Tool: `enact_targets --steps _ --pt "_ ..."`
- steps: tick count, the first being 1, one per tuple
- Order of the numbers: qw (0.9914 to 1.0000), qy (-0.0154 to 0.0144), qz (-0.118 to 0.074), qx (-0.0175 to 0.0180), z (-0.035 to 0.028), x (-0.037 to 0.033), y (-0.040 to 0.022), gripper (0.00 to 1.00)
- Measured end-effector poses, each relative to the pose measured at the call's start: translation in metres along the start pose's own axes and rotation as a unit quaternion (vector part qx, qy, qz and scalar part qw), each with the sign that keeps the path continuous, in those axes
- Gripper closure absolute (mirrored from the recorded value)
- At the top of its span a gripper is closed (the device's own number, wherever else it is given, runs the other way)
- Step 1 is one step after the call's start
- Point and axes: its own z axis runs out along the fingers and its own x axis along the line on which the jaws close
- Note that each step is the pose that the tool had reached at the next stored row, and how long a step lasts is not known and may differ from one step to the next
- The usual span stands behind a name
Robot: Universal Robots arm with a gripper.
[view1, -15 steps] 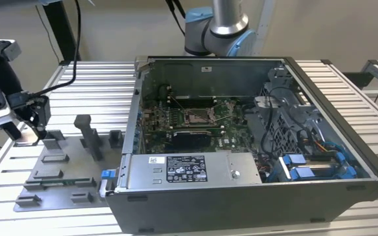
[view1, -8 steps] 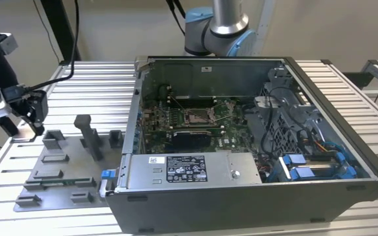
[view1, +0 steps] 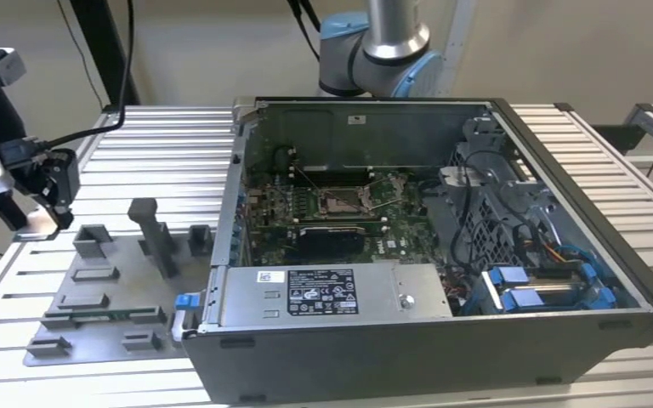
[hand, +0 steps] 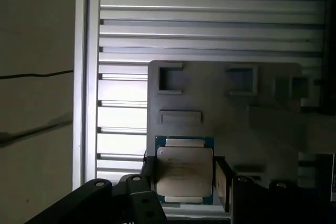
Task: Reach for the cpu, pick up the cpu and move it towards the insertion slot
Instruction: 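Pick up the cpu and move it towards the insertion slot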
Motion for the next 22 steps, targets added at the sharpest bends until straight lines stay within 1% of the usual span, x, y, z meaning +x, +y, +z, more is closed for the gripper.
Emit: enact_targets --steps 6,13,19,22 --pt "1.0 0.0 0.0 0.0 -0.009 0.0001 0.0003 1.0" --pt "1.0 0.0001 0.0 0.0 -0.0252 0.0003 0.001 1.0" --pt "1.0 0.0001 0.0 0.0 -0.0357 0.0005 0.0014 1.0" --pt "1.0 0.0001 0.0 0.0 -0.0441 0.0006 0.0017 1.0"
